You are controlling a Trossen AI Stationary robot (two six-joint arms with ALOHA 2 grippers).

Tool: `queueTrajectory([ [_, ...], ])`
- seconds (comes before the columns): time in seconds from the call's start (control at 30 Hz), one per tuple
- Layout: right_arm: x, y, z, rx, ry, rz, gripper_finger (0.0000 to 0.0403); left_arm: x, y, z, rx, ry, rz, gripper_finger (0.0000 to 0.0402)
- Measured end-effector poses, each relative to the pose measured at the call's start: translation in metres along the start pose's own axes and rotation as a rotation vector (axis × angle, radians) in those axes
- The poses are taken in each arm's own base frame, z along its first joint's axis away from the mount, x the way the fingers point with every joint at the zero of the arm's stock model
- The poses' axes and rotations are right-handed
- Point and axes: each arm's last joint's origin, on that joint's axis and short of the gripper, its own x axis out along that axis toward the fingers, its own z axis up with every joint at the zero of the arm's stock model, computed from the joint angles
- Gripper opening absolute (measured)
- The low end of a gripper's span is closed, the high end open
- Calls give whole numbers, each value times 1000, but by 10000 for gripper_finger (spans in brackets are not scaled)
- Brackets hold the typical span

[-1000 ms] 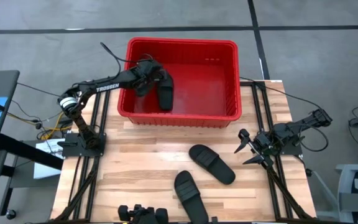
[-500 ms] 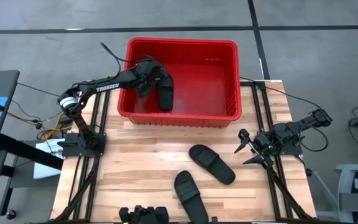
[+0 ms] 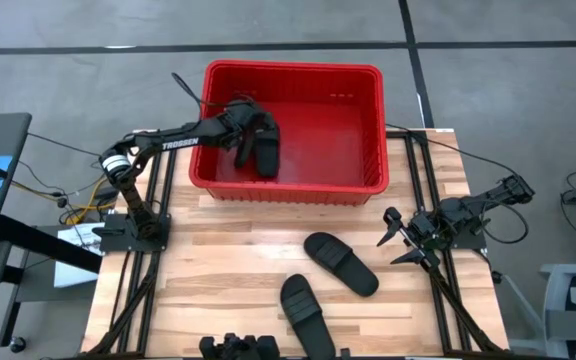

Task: Pick and place slides into bin
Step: Put the top slipper into the organizer bin

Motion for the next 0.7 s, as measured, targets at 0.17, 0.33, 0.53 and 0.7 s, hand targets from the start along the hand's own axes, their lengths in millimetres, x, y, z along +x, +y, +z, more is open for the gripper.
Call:
queueTrajectory([
  [0.17, 0, 0, 0, 0, 0, 0, 260, -1, -2, -1, 3, 14, -17, 87],
  [0.33, 0, 0, 0, 0, 0, 0, 260, -6, -8, -9, 74, 29, -41, 87],
  [0.53, 0, 0, 0, 0, 0, 0, 260, -13, -17, -19, 202, 54, -103, 87],
  [0.7, 0, 0, 0, 0, 0, 0, 260, -17, -25, -22, 294, 62, -194, 86],
])
